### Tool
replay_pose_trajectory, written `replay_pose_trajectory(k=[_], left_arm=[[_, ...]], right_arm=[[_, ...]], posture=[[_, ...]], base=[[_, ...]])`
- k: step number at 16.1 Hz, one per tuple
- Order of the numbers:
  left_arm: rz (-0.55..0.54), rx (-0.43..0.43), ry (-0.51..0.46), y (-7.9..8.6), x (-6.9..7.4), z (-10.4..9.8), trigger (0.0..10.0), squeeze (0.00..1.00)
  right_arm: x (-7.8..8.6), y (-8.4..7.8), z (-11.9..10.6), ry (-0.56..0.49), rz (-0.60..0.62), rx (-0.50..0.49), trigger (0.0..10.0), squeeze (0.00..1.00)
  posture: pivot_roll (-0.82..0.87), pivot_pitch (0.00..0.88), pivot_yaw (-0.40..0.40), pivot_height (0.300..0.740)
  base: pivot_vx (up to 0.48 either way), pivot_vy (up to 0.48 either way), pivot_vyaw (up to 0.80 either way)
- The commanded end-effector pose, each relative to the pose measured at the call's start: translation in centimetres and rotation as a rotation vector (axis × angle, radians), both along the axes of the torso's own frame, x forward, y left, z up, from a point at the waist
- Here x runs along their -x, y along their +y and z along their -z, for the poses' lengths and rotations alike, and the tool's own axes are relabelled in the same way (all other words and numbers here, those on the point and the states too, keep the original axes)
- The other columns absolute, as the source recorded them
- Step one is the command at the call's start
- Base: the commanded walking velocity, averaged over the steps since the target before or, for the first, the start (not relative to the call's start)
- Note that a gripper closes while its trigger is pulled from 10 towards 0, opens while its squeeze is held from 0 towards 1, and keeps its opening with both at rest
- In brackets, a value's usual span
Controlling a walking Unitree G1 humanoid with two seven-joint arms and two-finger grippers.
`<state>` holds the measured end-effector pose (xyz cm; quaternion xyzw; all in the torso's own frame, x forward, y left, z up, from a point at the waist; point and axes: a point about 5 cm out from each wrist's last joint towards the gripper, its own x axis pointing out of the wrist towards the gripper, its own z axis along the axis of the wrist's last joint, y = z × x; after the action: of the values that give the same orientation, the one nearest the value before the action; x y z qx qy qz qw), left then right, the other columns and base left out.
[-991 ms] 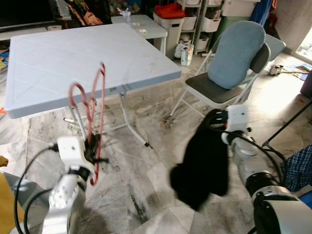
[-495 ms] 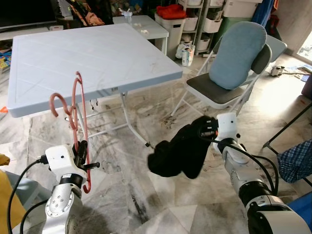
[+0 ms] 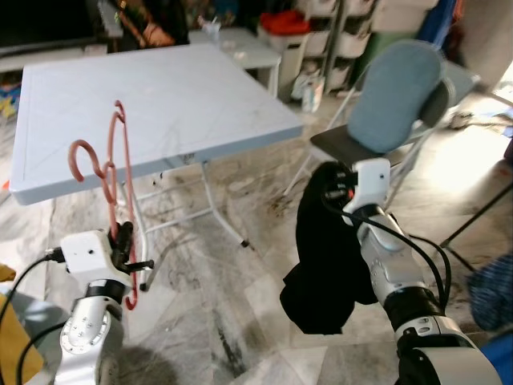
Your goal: Hang hanger
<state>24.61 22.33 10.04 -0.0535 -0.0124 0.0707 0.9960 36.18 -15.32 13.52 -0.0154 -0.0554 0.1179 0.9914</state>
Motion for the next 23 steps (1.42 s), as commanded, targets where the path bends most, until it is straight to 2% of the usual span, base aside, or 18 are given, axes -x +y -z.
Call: replay_pose_trajectory(k=[1,3,4,9,10,11,20,23], left_arm=[[0.008,-0.007,-0.031,0.0,-0.2,-0.9,10.0,0.0],[0.007,-0.008,-0.023,0.1,0.1,-0.9,10.0,0.0],[0.019,-0.007,-0.01,-0.2,0.3,-0.7,10.0,0.0],[0.051,-0.045,-0.002,-0.5,-0.1,-0.9,10.0,0.0],[0.057,-0.052,0.005,-0.6,-0.2,-0.8,10.0,0.0],[0.058,-0.052,0.006,-0.6,-0.2,-0.8,10.0,0.0],[0.075,-0.045,-0.004,-1.1,-0.7,-0.9,10.0,0.0],[0.091,-0.045,-0.025,-1.7,-1.0,-1.4,10.0,0.0]], right_arm=[[0.0,0.1,-0.9,-0.031,-0.012,-0.003,10.0,0.0],[0.4,0.4,-1.1,-0.042,-0.048,-0.014,10.0,0.0],[0.8,0.7,-1.0,-0.053,-0.061,0.005,10.0,0.0],[1.3,0.9,-0.2,0.0,-0.063,-0.023,10.0,0.0],[1.4,0.9,-0.5,0.001,-0.066,-0.08,10.0,0.0],[1.4,0.8,-0.5,0.001,-0.066,-0.093,10.0,0.0],[1.3,1.5,-1.2,-0.016,-0.099,-0.062,10.0,0.0],[1.6,1.6,-1.2,-0.023,-0.116,-0.059,10.0,0.0]], posture=[[0.02,0.0,-0.044,0.74],[0.02,0.0,-0.033,0.74],[0.02,0.0,-0.031,0.74],[0.02,0.0,-0.033,0.74],[0.02,0.0,-0.034,0.74],[0.02,0.0,-0.034,0.74],[0.02,0.0,-0.036,0.74],[0.01,0.0,-0.029,0.74]], base=[[0.337,0.0,0.0],[0.337,0.0,0.0],[0.337,0.0,0.79],[0.346,0.0,0.79],[0.375,0.0,0.0],[0.375,0.0,0.0],[0.428,0.0,0.0],[0.426,0.0,0.76]])
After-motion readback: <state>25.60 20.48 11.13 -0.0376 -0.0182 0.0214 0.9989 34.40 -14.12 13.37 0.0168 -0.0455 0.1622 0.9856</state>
